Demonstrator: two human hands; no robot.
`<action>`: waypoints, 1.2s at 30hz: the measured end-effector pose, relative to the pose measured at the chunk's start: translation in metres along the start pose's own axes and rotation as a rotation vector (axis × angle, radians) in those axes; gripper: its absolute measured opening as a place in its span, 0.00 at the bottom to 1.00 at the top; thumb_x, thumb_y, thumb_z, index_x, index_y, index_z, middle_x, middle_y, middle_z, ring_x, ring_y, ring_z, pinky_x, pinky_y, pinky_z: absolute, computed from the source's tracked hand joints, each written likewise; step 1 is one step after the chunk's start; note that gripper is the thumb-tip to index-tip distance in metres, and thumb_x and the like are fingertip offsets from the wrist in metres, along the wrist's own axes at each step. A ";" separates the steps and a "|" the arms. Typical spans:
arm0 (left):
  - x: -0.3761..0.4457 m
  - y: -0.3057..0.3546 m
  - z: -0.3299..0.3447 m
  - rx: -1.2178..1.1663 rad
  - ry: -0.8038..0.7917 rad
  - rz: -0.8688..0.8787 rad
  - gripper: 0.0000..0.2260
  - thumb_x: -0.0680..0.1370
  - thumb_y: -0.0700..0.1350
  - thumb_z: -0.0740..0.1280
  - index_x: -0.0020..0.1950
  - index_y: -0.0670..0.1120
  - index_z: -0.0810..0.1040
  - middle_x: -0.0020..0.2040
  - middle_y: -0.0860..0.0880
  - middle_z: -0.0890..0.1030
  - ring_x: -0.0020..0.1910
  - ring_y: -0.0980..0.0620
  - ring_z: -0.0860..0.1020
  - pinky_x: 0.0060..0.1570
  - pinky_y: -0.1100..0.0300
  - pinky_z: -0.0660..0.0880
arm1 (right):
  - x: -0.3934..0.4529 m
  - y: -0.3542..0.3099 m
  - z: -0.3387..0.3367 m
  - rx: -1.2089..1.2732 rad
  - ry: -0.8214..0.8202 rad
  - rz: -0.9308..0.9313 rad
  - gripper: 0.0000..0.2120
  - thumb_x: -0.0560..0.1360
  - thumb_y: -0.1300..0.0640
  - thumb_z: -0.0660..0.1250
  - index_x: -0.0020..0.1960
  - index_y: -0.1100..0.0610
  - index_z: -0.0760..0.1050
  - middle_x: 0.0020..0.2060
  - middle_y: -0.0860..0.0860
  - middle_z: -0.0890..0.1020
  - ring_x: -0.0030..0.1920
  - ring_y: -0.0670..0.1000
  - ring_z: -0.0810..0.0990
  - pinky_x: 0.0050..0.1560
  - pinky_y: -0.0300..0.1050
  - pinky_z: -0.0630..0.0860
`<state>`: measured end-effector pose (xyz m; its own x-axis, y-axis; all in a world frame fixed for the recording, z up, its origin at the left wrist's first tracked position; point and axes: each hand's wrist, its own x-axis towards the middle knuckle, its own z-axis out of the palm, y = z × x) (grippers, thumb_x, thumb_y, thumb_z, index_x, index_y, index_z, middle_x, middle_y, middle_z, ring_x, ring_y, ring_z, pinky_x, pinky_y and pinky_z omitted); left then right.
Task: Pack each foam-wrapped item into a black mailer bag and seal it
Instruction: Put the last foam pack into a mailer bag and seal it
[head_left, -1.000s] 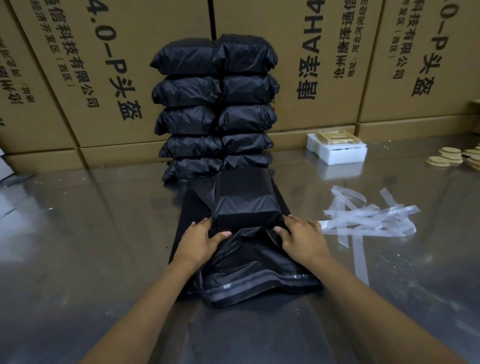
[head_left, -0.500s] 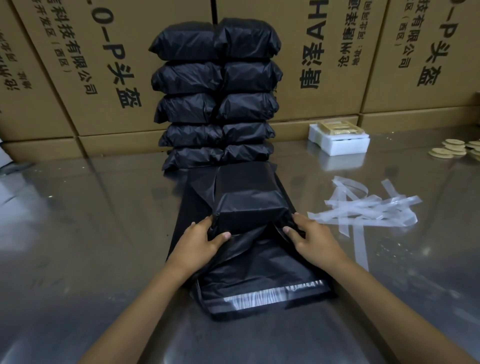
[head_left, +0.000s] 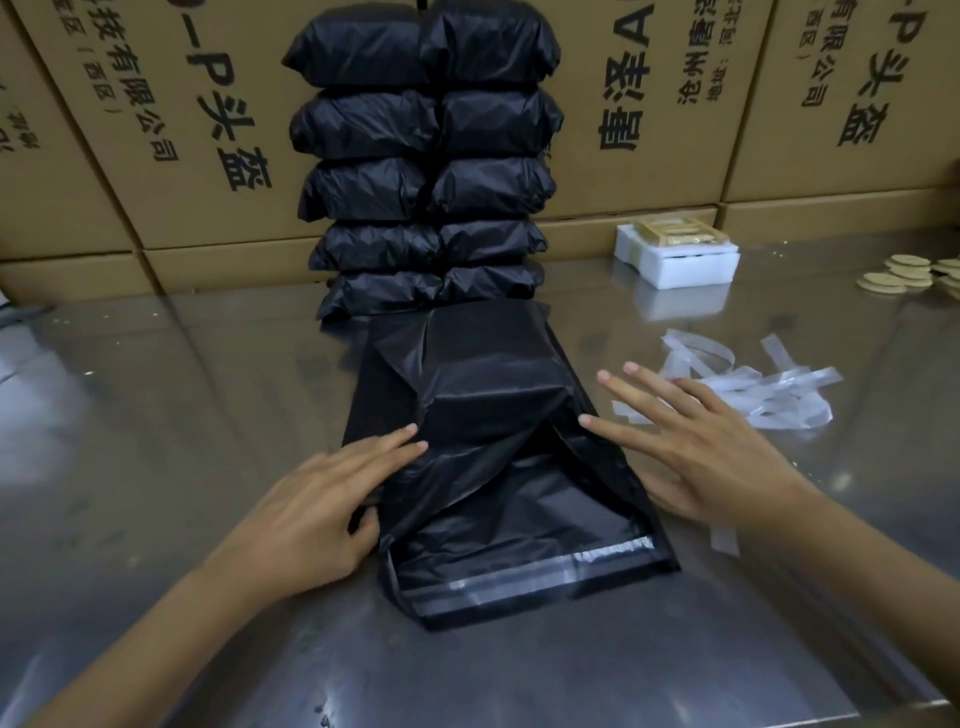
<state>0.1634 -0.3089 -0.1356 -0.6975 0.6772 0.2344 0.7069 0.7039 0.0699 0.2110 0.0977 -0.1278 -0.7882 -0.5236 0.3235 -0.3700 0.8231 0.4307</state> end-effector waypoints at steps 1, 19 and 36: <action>0.000 0.003 -0.001 -0.005 0.013 0.025 0.33 0.78 0.50 0.65 0.80 0.63 0.54 0.79 0.69 0.48 0.77 0.68 0.48 0.70 0.66 0.56 | -0.001 0.001 -0.003 -0.006 0.015 -0.031 0.41 0.69 0.53 0.71 0.80 0.45 0.61 0.79 0.56 0.62 0.78 0.59 0.60 0.71 0.56 0.59; 0.043 0.028 -0.013 -1.044 0.485 -0.328 0.18 0.81 0.58 0.61 0.70 0.57 0.75 0.62 0.59 0.81 0.61 0.55 0.80 0.62 0.53 0.75 | 0.034 -0.041 -0.023 1.323 0.287 0.667 0.22 0.76 0.35 0.60 0.50 0.52 0.80 0.47 0.61 0.84 0.49 0.62 0.82 0.55 0.62 0.78; 0.089 0.009 -0.026 -1.085 0.564 -0.693 0.10 0.80 0.53 0.67 0.49 0.47 0.79 0.49 0.46 0.84 0.52 0.45 0.82 0.60 0.43 0.76 | 0.084 -0.019 -0.018 1.304 0.260 0.937 0.12 0.83 0.54 0.63 0.47 0.61 0.76 0.39 0.50 0.81 0.42 0.48 0.79 0.39 0.39 0.72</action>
<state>0.1107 -0.2480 -0.0892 -0.9796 -0.0926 0.1781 0.1613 0.1655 0.9729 0.1605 0.0340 -0.0940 -0.9148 0.3312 0.2311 -0.0840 0.4036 -0.9111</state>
